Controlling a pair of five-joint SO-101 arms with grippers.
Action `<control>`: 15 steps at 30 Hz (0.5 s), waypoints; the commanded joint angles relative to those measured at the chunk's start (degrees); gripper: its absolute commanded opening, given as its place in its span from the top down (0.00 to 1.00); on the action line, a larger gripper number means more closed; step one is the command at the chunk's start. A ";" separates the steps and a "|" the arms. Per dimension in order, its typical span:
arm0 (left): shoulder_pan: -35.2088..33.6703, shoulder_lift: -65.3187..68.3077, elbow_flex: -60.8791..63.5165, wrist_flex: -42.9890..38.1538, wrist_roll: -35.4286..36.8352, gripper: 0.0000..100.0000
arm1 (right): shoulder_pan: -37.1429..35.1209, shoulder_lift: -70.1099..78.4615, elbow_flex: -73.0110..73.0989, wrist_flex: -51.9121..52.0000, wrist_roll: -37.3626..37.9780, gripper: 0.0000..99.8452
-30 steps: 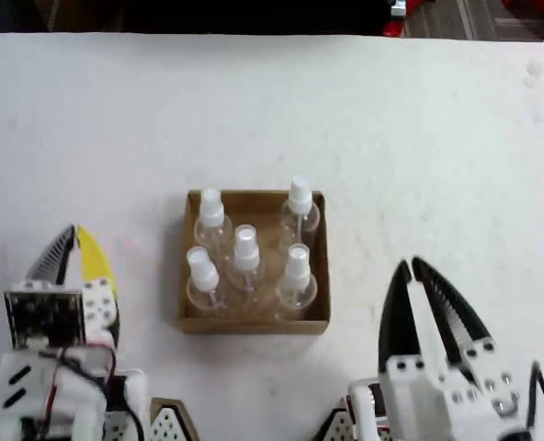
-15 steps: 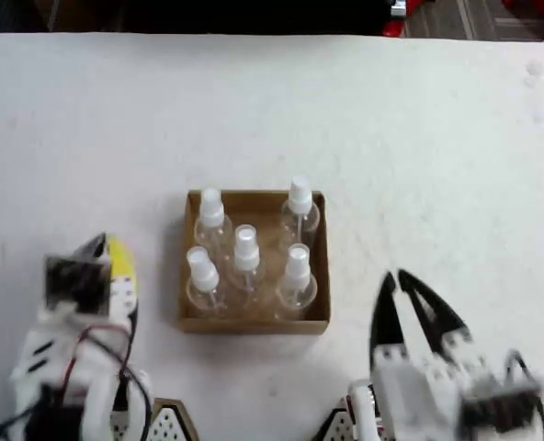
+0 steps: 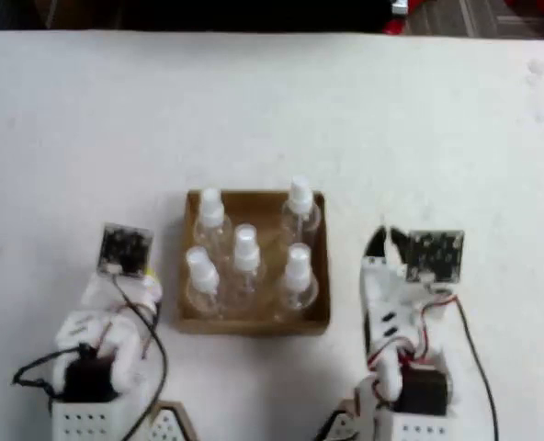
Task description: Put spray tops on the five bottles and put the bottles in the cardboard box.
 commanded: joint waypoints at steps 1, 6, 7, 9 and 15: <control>0.57 -0.48 2.20 -1.49 -0.26 0.98 | 0.92 -0.22 5.89 -2.15 0.35 0.98; 0.66 -0.48 4.13 -0.70 -0.53 0.98 | 1.19 -0.04 9.67 0.22 0.35 0.98; 0.66 -0.48 4.13 0.53 -0.62 0.98 | 1.10 -0.04 9.67 1.71 0.35 0.98; 0.66 -0.48 4.13 4.31 -0.62 0.98 | 0.75 -0.04 9.67 5.41 0.35 0.98; 0.57 -0.40 4.13 9.85 -0.18 0.98 | 0.75 -0.04 9.67 17.71 0.79 0.98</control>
